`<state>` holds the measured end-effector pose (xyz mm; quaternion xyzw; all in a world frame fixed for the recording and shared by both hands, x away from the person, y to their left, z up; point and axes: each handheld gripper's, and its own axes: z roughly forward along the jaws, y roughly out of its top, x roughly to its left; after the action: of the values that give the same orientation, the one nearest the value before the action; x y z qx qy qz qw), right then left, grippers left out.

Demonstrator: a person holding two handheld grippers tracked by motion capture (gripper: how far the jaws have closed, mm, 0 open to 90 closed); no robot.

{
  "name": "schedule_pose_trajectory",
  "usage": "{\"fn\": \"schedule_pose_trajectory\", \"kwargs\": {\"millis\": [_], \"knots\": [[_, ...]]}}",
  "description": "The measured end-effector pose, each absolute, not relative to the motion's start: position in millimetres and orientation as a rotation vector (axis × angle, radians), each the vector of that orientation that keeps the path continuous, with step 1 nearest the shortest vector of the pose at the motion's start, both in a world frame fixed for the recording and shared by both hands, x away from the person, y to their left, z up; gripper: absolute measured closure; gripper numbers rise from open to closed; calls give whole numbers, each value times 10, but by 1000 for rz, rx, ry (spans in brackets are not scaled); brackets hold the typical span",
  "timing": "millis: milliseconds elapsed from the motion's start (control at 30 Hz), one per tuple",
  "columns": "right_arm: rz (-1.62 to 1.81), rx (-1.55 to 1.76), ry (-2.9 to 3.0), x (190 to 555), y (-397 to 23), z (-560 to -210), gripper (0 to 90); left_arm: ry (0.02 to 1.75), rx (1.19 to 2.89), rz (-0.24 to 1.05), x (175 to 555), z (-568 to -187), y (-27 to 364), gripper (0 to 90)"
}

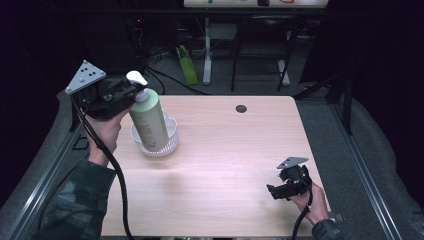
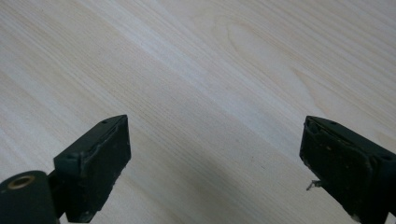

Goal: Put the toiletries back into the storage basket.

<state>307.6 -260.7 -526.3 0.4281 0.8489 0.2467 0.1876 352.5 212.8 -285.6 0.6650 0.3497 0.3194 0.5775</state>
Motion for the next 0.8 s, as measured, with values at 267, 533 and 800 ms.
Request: {"fn": "schedule_pose_trajectory", "kwargs": {"millis": [267,533,800], "knots": [[695,1205,2388,3075,-2608,-5263,82,815,1551,765,3559,-2785,2129,677],[697,1206,2390,3075,-2603,-5263,82,821,1547,787,3624,-2713,2140,677],[696,1204,2391,3077,-2605,-5264,82,837,1543,801,3702,-2683,2151,677]]}}
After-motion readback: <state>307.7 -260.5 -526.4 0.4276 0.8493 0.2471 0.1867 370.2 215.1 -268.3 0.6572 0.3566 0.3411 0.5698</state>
